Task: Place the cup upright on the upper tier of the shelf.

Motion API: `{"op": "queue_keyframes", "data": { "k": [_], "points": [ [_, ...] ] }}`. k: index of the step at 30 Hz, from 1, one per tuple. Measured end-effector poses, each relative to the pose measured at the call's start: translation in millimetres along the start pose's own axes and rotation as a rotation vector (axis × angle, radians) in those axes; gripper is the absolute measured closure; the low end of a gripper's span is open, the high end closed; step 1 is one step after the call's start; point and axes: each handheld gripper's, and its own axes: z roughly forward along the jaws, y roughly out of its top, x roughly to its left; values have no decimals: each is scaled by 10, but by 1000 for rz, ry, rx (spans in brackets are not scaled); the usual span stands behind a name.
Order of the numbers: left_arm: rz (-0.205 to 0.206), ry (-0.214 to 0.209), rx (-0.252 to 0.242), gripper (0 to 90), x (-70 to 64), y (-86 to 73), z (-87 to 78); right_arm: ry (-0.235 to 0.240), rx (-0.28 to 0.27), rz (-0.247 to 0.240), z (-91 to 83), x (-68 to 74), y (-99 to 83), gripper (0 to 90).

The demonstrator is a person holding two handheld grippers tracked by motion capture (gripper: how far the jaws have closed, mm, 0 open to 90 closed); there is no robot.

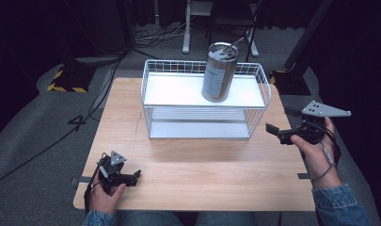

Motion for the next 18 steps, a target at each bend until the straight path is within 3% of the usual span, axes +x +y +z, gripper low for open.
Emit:
{"op": "queue_keyframes", "data": {
  "k": [3, 4, 5, 9, 10, 11, 14, 18],
  "points": [
    [-1, 3, -2, 4, -2, 1, 3, 1, 27, 30, 27, -36, -205, 0],
    [0, 3, -2, 4, -2, 1, 3, -7, 39, 33, 53, -63, -350, 3],
    [-1, 3, -2, 4, -2, 1, 3, -7, 39, 33, 53, -63, -350, 3],
    [0, 2, 0, 4, -1, 1, 1, -16, 72, 55, 120, -104, -635, 7],
    [0, 4, -2, 4, -2, 1, 3, -29, 86, 65, 158, -117, -770, 7],
    [-1, 3, -2, 4, -2, 1, 3, -29, 86, 65, 158, -117, -770, 7],
    [0, 1, 0, 4, -1, 1, 1, -36, 138, 99, 241, -114, -1032, 8],
    [-1, 3, -2, 4, -2, 0, 3, -44, 172, 101, 305, -107, -1192, 8]
  ]
}}
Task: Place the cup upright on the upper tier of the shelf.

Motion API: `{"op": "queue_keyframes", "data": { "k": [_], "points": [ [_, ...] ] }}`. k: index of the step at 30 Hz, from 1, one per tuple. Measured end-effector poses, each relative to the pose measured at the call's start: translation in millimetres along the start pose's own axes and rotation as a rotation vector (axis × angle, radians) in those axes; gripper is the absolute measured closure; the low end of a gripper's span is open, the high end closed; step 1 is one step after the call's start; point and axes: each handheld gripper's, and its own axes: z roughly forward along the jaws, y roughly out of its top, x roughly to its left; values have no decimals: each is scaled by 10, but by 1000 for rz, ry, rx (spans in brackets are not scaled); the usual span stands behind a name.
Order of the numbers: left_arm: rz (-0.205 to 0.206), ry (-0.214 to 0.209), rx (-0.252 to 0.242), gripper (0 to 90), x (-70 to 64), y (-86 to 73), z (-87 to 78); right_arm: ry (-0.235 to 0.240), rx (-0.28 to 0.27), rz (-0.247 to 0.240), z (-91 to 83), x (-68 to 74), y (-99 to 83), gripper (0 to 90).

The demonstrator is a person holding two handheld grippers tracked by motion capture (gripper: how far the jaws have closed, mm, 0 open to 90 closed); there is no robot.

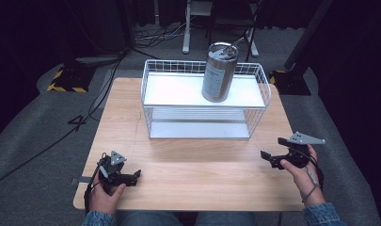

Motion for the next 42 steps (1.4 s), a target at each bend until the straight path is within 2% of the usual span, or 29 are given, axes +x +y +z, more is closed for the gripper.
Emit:
{"op": "queue_keyframes", "data": {
  "k": [10, 16, 21, 27, 30, 34, 36, 42],
  "points": [
    [0, 0, 0, 4, 0, 0, 0, -15, 87, 1, 198, 41, -340, 8],
    [0, -1, 1, 4, 0, 0, -1, -16, 113, 1, 255, 84, -474, 8],
    [1, 0, 1, 4, 0, 0, 0, -24, 136, -22, 282, 123, -544, 8],
    [1, -2, 2, 4, 1, 1, -1, -35, 130, -18, 294, 158, -617, 9],
    [0, 0, 1, 4, -1, 1, 0, -43, 148, -20, 318, 170, -664, 19],
    [-1, 0, 1, 3, -2, 2, 2, -77, 174, -60, 331, 212, -669, 22],
    [-1, 0, 1, 4, -2, 3, 2, -74, 184, -22, 337, 203, -670, 22],
    [-1, 2, 0, 4, -3, 2, 2, -100, 182, -3, 354, 213, -664, 14]
  ]
}}
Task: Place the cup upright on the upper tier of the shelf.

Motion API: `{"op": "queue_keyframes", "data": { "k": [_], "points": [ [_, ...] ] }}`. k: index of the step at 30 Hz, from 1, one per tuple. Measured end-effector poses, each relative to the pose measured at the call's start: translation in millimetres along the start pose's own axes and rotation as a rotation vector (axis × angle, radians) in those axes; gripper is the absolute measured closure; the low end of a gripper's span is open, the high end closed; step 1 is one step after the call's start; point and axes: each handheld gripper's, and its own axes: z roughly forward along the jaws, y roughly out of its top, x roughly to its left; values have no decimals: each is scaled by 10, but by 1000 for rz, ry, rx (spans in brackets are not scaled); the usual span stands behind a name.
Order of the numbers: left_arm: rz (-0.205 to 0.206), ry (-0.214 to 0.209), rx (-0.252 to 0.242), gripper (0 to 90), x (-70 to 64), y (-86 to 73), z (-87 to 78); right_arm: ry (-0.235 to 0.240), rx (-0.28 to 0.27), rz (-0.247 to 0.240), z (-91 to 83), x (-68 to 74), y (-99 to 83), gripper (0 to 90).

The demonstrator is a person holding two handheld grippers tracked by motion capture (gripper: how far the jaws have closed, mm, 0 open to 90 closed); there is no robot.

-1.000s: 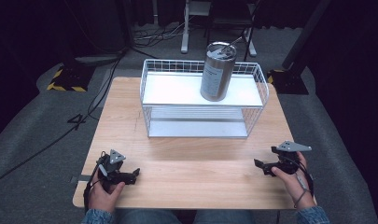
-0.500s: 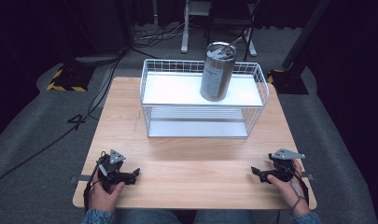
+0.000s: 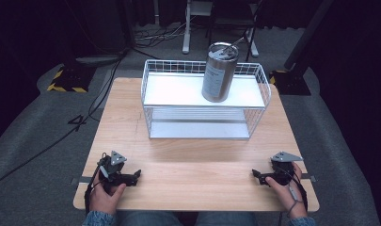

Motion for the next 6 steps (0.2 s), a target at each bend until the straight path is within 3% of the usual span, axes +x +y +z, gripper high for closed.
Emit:
{"op": "queue_keyframes", "data": {
  "k": [6],
  "points": [
    [2, -1, 0, 4, 2, 0, 0, 0, 0, 0, 1, 0, 0, 13]
  ]
}}
